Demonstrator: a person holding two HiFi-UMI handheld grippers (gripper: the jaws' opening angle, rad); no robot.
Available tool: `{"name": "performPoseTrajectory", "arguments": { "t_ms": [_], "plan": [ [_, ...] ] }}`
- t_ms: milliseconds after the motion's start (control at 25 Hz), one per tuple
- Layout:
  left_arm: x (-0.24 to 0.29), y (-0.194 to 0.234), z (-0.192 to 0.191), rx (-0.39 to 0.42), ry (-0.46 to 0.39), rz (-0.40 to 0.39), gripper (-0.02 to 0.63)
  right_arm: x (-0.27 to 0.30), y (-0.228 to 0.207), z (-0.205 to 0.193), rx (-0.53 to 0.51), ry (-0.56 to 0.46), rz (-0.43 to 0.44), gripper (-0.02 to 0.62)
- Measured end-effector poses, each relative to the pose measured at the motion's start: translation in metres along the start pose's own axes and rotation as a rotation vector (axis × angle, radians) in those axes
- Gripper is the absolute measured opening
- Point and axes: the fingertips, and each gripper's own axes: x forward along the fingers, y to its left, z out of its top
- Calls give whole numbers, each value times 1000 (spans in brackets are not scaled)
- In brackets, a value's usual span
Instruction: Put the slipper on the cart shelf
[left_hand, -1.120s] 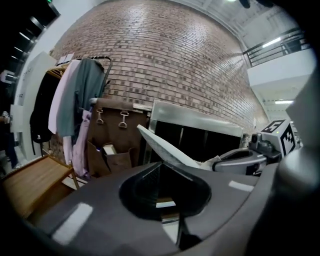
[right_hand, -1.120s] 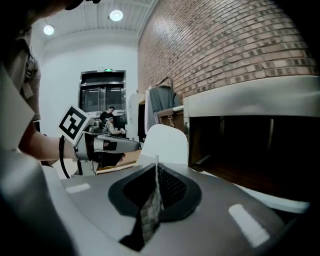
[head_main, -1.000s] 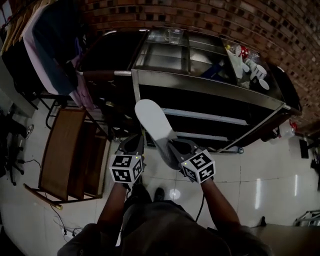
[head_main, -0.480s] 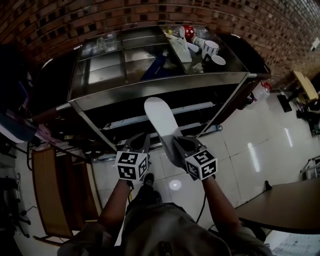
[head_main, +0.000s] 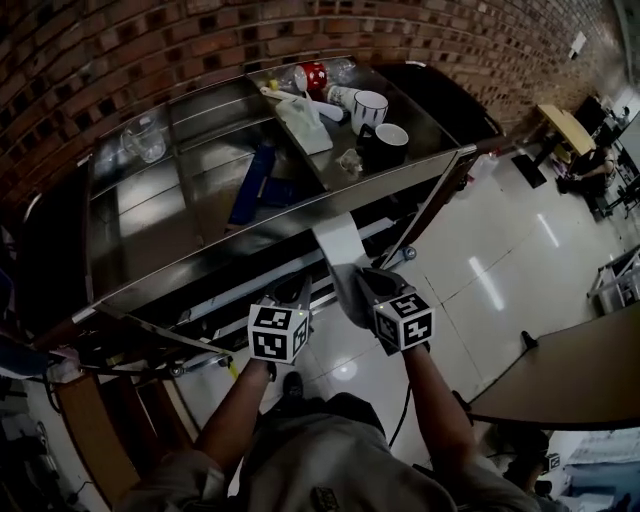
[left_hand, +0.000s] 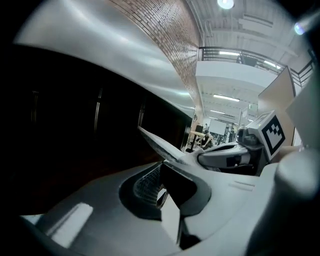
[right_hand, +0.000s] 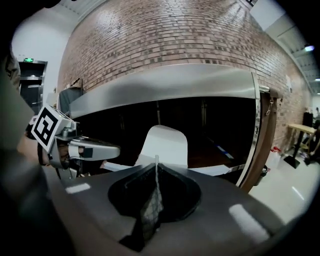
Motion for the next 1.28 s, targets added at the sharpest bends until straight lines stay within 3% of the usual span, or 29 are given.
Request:
{"name": "performPoseTrajectory", "arguments": {
  "t_ms": [360, 800, 1280],
  "plan": [
    [59, -1, -1, -33, 33, 10, 8, 46, -82, 12, 37, 8, -48, 9],
    [120, -1, 5, -95, 31, 179, 8, 123, -159, 30, 15, -26, 40, 11],
    [106, 16, 6, -127, 22, 337, 8, 176, -166, 29, -48, -18, 106, 11]
  ]
}}
